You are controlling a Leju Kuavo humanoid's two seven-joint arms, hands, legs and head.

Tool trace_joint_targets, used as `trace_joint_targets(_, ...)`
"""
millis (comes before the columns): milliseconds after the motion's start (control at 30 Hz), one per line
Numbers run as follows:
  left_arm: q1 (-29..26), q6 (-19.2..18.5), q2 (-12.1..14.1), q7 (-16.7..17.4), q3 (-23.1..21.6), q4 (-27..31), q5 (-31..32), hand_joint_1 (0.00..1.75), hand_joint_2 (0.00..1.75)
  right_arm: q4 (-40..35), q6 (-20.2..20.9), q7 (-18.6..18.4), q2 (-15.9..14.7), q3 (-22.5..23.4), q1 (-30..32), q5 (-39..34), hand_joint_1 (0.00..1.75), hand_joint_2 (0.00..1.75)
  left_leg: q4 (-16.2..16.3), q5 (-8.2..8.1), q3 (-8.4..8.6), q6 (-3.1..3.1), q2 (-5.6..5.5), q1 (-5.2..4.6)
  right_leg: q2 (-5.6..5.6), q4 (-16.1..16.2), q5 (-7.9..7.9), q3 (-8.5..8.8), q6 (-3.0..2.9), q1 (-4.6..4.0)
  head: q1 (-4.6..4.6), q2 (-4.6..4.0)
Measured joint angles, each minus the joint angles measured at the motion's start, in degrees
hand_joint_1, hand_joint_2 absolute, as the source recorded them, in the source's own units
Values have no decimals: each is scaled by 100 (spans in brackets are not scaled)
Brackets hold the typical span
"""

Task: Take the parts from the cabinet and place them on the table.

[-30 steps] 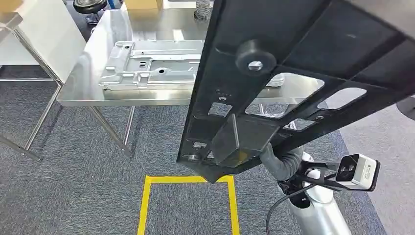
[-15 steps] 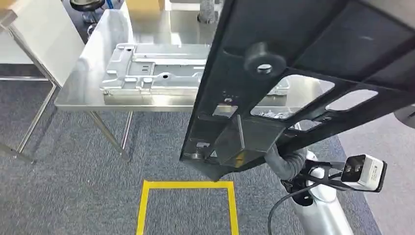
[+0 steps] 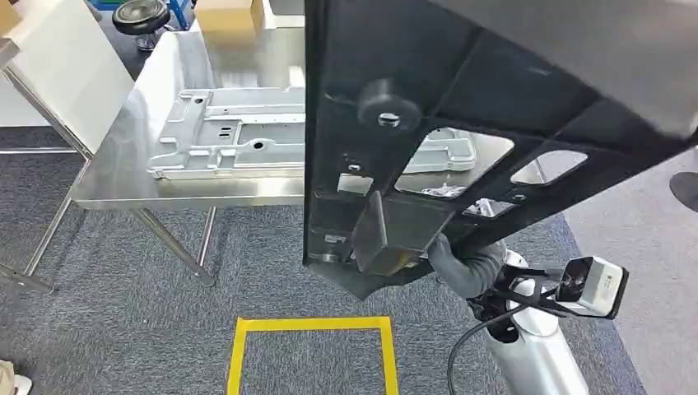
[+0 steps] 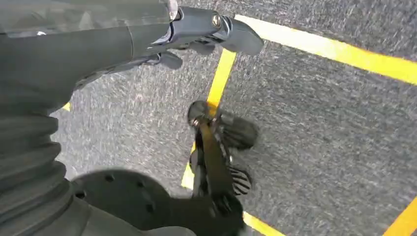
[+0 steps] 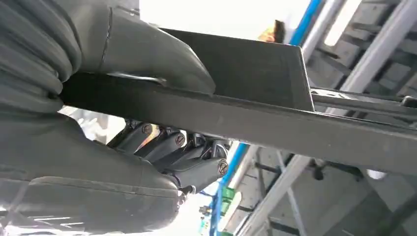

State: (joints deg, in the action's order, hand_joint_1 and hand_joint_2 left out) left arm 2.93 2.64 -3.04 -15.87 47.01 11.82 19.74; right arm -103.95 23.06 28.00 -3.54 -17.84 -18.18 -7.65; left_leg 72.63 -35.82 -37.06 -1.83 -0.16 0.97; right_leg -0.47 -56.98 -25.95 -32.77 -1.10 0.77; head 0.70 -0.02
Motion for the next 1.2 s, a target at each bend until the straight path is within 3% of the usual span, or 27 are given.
trace_joint_targets(33,-16,4,2,0,11,0,0,0,175,4,-11,-20,0,-2,2,46,175,175,334,-33,-250,1,0,0,-10,0,-30,30,-10,-15,4,2)
trace_joint_targets(67,-27,7,2,0,13,0,0,0,175,7,-11,-63,0,-2,6,48,175,175,362,89,-355,7,0,0,6,-1,-60,69,-5,-26,-2,0)
trace_joint_targets(100,-36,9,2,0,15,0,2,0,175,15,-11,-91,2,-2,6,20,175,175,131,329,-318,21,0,-1,7,-2,-98,120,2,-32,2,2)
trace_joint_targets(167,-41,9,2,-2,24,0,13,0,175,17,-11,-153,13,-2,0,-27,175,175,-938,1047,65,82,3,-3,2,-2,-191,264,24,-48,0,2)
trace_joint_targets(200,-48,9,4,-2,31,0,15,0,175,22,-15,-164,20,0,-2,-42,175,175,-1334,1215,190,127,13,-16,-1,2,-236,288,41,-48,0,2)
trace_joint_targets(233,-40,9,4,-9,44,0,18,0,175,31,-26,-166,26,0,-13,-57,175,175,-1431,1113,276,132,15,-50,14,-25,-269,304,83,-91,-7,0)
trace_joint_targets(333,-41,9,4,-9,50,0,33,0,175,33,-46,-179,41,0,-12,-79,175,175,-1430,1060,271,213,7,-82,7,29,-297,320,173,-59,-2,2)
trace_joint_targets(400,-36,9,-2,-11,50,0,39,0,175,26,-55,-192,46,0,-20,-81,175,175,-1531,1077,372,268,2,-24,15,-86,-365,327,244,-46,-9,2)
trace_joint_targets(433,-29,9,-2,-11,50,0,50,0,175,24,-68,-201,48,0,-38,-81,175,175,-1541,1054,403,305,3,-23,20,-412,-531,163,267,-45,-17,2)
trace_joint_targets(500,-27,9,0,-11,50,0,52,0,175,26,-98,-240,48,0,-24,-81,175,175,-1540,1006,450,338,2,-29,20,-1444,-923,-430,311,-29,-13,2)
trace_joint_targets(533,-22,9,0,-9,50,0,57,0,175,31,-111,-249,48,0,-14,-81,175,175,-1539,979,476,339,-2,-31,20,-1823,-995,-690,323,-24,-15,2)
trace_joint_targets(567,-24,9,0,-9,52,0,61,0,175,31,-120,-256,48,0,-3,-81,175,175,-1539,950,512,337,-12,-31,20,-1937,-922,-835,326,-15,-15,2)
trace_joint_targets(600,-23,9,0,-9,52,0,72,0,175,31,-140,-256,48,0,1,-81,175,175,-1539,909,572,326,-25,-31,20,-1733,-670,-814,322,-5,-13,2)
trace_joint_targets(667,-32,2,-6,-7,52,0,103,0,175,28,-186,-256,48,0,-4,-79,175,175,-1539,821,713,301,-40,-31,20,-686,30,-426,279,-3,-17,2)
trace_joint_targets(700,-28,-7,-7,-7,52,0,111,0,175,28,-199,-256,48,0,-6,-75,175,175,-1540,775,766,280,-46,-31,20,-193,277,-244,238,-10,-18,0)
trace_joint_targets(733,-17,-11,-15,-7,52,0,111,0,175,28,-210,-253,48,-2,-6,-72,175,175,-1528,727,770,235,-50,-68,21,-96,154,-180,206,-60,-11,0)
trace_joint_targets(833,0,-20,-15,-7,52,0,129,0,175,9,-256,-253,50,-4,-3,-57,175,175,-1577,685,793,147,-48,-34,49,-86,110,-186,115,-83,-7,2)
trace_joint_targets(900,15,-24,-4,-7,52,2,138,0,175,-26,-282,-251,50,-9,1,-55,175,175,-1526,632,840,89,-33,-34,51,31,130,-77,56,-12,-9,2)
trace_joint_targets(933,19,-30,-9,-5,50,2,144,0,175,-37,-282,-249,52,-9,-8,-57,175,175,-1267,495,733,73,-22,-38,39,56,103,-20,12,-9,31,2)
trace_joint_targets(1000,17,-33,-11,0,50,2,173,0,175,-37,-288,-247,55,-9,8,-57,175,175,-318,108,200,39,-21,-19,34,55,48,37,-19,-19,48,2)
trace_joint_targets(1033,8,-33,-11,2,50,2,177,0,175,-37,-291,-247,55,-11,28,-57,175,175,97,-16,-67,25,-21,-19,34,54,17,59,-24,-26,44,2)
trace_joint_targets(1067,-4,-31,-11,9,50,2,179,0,175,-37,-291,-245,55,-13,47,-57,175,175,311,3,-248,19,-20,-19,37,53,-9,89,-22,-29,50,2)
trace_joint_targets(1100,-14,-26,-11,9,52,2,179,0,175,-37,-295,-229,55,-13,70,-57,175,175,203,213,-284,19,-20,-19,44,52,-45,138,-20,-30,46,2)
trace_joint_targets(1133,-16,-24,-11,11,52,2,179,0,175,-37,-299,-203,55,-15,85,-57,175,175,-179,529,-170,29,-20,-19,49,50,-85,195,-11,-30,48,2)
trace_joint_targets(1200,-15,-24,-11,9,55,2,179,0,175,-44,-370,-113,55,-15,88,0,175,175,-1259,1178,247,72,-11,-19,50,48,-177,317,21,-31,46,0)
